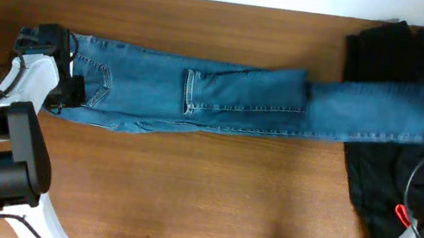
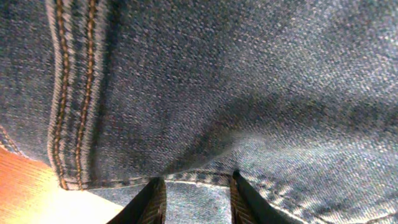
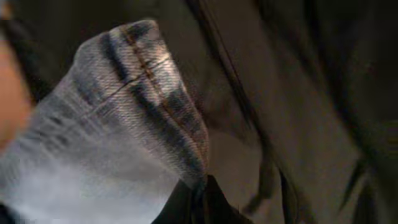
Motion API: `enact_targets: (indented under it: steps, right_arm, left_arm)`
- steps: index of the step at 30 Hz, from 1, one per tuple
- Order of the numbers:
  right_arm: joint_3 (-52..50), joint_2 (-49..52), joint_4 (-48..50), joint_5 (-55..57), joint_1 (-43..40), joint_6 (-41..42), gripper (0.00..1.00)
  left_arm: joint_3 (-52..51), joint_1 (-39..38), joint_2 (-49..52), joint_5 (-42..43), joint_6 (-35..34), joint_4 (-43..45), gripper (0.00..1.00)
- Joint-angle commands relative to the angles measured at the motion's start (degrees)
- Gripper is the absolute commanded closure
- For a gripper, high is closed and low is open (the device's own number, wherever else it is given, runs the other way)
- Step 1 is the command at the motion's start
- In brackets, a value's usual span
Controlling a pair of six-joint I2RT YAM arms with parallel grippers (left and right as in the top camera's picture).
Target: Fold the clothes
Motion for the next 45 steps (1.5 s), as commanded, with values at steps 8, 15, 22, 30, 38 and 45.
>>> enact_targets:
  steps: [8,15,22,30,38,45]
  right_arm:
    - [1.53,1.33,0.85,4.33,0.90,-0.07,0.84]
    - [1.55,1.20,-1.22,5.27,0.90,0.59,0.54]
    - [1.62,-3.21,-4.02,0.98,2.16,0.55,0.54]
    - [1.62,-12.22,-10.29,-1.38,8.63,-0.13,0.54]
    - [1.60,-14.40,-17.14,-1.22,18.67,-0.57,0.54]
    - [1.60,-14.40,-16.98,1.75,28.57,-2.64,0.53]
  left_arm:
    - [0.98,0.13,0.72,-0.17,-0.35,-0.74,0.66]
    - [0.98,0.13,0.72,-0.20,-0.35,-0.92,0.66]
    - [0.98,0.13,0.72,-0.17,-0.35,-0.61,0.66]
    - [0.98,2.84,0.72,-0.17,-0.83,0.92,0.67]
    - [0.98,13.53,0.72,1.75,-0.79,3.30,0.67]
    - [0.98,18.99,0.72,13.79,-0.74,6.32,0.68]
